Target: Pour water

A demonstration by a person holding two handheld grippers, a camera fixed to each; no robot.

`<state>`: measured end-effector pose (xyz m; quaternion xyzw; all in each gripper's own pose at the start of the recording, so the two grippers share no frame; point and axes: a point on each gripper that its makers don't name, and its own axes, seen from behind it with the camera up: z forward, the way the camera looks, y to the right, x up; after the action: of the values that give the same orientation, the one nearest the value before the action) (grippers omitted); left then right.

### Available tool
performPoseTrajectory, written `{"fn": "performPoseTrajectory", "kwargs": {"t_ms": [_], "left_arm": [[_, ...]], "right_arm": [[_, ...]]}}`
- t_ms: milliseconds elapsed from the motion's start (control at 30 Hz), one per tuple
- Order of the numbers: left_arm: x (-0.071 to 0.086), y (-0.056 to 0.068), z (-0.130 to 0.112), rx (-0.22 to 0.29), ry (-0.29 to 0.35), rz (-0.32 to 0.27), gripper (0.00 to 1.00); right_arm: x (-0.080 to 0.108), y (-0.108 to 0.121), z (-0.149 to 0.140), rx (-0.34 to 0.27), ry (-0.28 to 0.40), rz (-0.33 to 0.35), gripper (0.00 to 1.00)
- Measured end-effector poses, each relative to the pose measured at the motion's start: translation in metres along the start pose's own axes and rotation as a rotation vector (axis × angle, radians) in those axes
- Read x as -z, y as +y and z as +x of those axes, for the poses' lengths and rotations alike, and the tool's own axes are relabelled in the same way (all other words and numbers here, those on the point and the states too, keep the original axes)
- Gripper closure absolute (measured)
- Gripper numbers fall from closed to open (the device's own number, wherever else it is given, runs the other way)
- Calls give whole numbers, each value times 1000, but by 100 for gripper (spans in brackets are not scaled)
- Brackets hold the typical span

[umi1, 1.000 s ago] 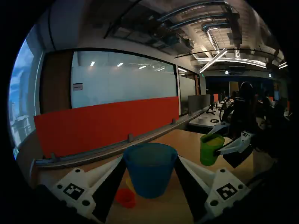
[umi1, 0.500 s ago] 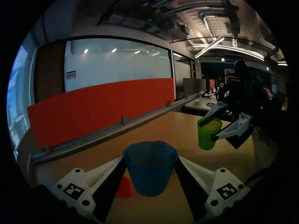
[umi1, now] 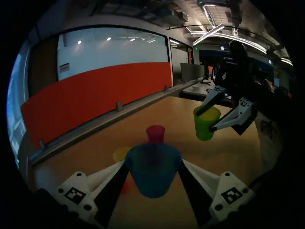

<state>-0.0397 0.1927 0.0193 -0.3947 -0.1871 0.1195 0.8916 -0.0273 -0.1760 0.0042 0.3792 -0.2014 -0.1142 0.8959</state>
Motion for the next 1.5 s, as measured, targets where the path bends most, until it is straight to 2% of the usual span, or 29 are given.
{"fn": "performPoseTrajectory", "kwargs": {"t_ms": [200, 600, 1100, 1500], "left_arm": [[-9, 4, -25, -21, -66, -15, 13], [-27, 12, -60, -28, -151, -52, 13], [-46, 17, -97, -22, -236, -95, 13], [-53, 19, -115, -11, -250, -108, 13]], "right_arm": [[-9, 1, -19, 0, -67, 15, 9], [-24, 3, -46, 1, -142, 29, 9], [-39, 6, -76, -5, -203, 40, 9], [-46, 6, -81, -13, -209, 48, 9]]}}
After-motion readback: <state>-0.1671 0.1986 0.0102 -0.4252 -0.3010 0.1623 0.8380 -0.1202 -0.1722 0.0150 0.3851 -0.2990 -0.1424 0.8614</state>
